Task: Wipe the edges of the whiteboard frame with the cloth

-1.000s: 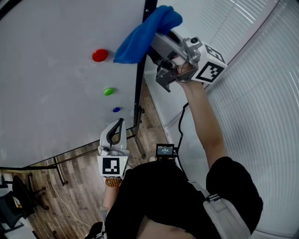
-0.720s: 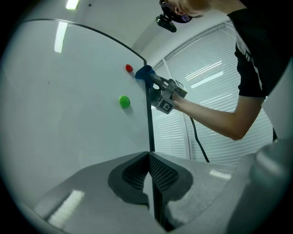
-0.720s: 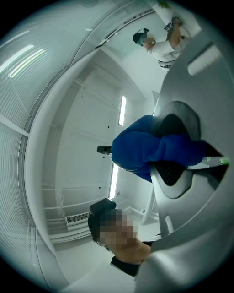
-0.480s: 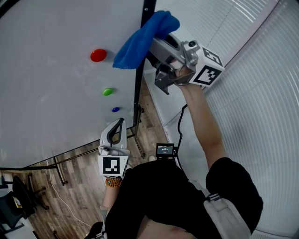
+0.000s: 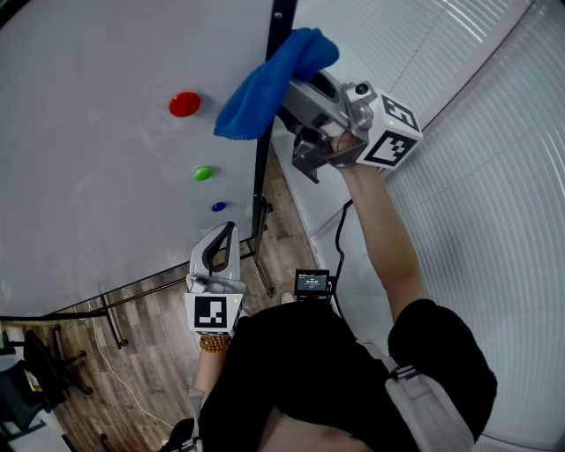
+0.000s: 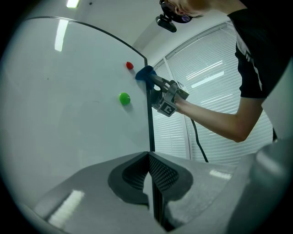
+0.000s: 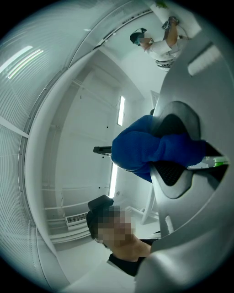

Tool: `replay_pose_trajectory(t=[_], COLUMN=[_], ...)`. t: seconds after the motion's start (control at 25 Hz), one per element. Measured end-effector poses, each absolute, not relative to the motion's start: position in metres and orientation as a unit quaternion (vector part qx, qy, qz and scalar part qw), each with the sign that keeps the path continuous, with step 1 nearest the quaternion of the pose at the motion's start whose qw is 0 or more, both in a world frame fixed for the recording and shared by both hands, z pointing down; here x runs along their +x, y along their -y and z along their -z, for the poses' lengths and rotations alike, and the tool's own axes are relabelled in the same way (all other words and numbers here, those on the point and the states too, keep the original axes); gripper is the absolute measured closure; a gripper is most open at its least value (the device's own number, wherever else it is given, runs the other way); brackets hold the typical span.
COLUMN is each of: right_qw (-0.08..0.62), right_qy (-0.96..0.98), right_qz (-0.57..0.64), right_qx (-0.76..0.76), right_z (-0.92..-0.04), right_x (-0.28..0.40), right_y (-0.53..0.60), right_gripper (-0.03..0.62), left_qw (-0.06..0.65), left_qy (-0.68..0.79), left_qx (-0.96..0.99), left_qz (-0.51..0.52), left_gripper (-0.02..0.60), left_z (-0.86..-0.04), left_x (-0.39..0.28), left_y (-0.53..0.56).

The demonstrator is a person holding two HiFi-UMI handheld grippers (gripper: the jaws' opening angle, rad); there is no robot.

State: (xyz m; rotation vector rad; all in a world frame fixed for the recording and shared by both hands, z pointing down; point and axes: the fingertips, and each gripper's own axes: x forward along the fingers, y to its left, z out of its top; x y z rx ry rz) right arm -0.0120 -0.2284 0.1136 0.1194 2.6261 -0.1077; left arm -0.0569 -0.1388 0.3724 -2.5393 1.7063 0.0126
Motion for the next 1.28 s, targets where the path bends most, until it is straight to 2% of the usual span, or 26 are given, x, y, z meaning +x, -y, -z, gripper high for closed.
replay_pose_trajectory(t=[1.28], right_qw=[0.249], right_qy=[-0.966], right_qz=[0.056], right_qx=[0.039], right_z=[-0.135], right_x=[-0.015], right_y=[0.23], right_gripper=[0.454], left_qw=[0.029], left_qy=[-0.561], left_qx=[-0.828], left_qz=[0.002], left_gripper=[0.581], left_z=[-0.374], left_x=[-0.056], left_y=[0.142])
